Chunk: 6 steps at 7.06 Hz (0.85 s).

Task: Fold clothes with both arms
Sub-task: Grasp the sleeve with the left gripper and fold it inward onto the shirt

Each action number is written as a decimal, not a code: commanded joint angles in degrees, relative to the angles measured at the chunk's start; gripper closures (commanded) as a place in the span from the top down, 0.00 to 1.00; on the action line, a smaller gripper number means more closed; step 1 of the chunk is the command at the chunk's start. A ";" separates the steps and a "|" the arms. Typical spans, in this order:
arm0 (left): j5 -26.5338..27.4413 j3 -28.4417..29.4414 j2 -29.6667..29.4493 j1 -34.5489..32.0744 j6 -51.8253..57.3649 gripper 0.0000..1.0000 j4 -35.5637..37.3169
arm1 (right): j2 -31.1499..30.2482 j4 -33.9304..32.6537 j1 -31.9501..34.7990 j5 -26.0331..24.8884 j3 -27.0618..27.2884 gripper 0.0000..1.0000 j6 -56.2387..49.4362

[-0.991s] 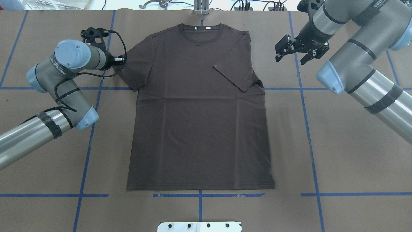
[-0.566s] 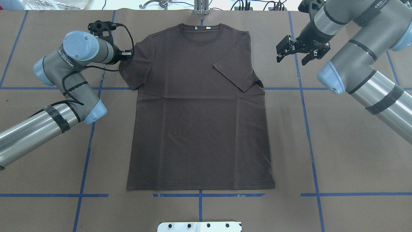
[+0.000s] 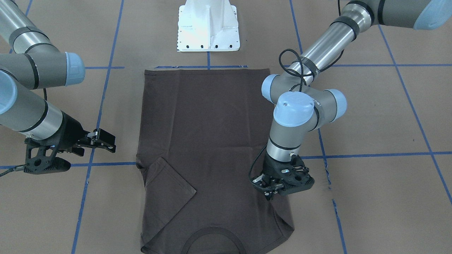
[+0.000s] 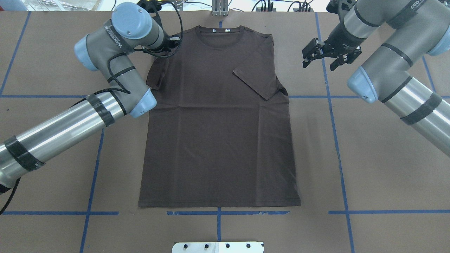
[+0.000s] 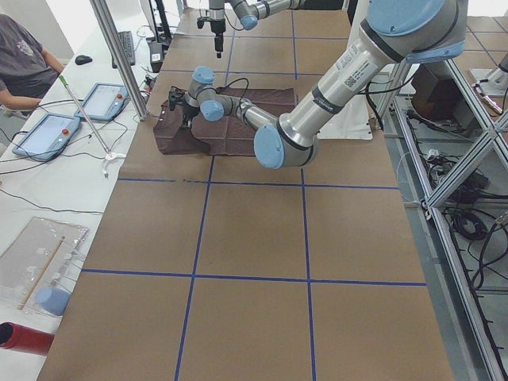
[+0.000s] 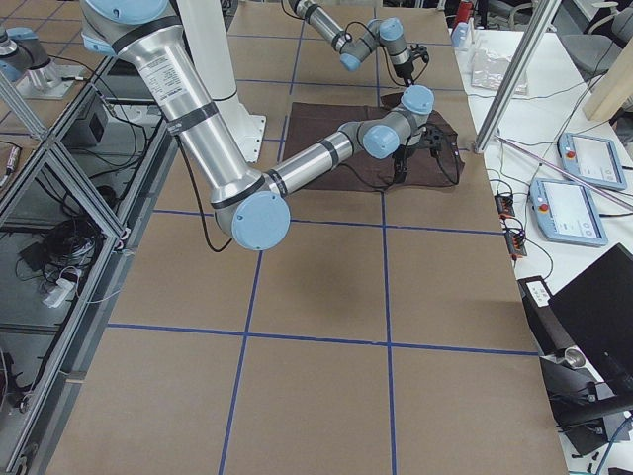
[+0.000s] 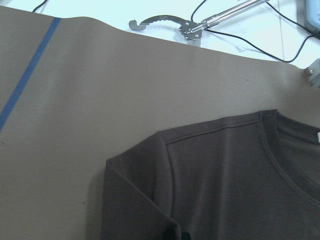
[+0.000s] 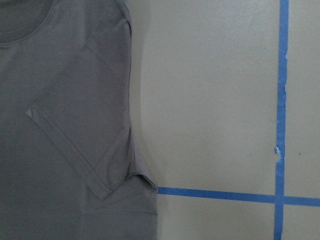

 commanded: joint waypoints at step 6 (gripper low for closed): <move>0.04 3.37 -3.04 3.71 -2.19 0.00 -2.28 | -0.11 -0.03 0.00 -0.11 -0.27 1.00 -0.31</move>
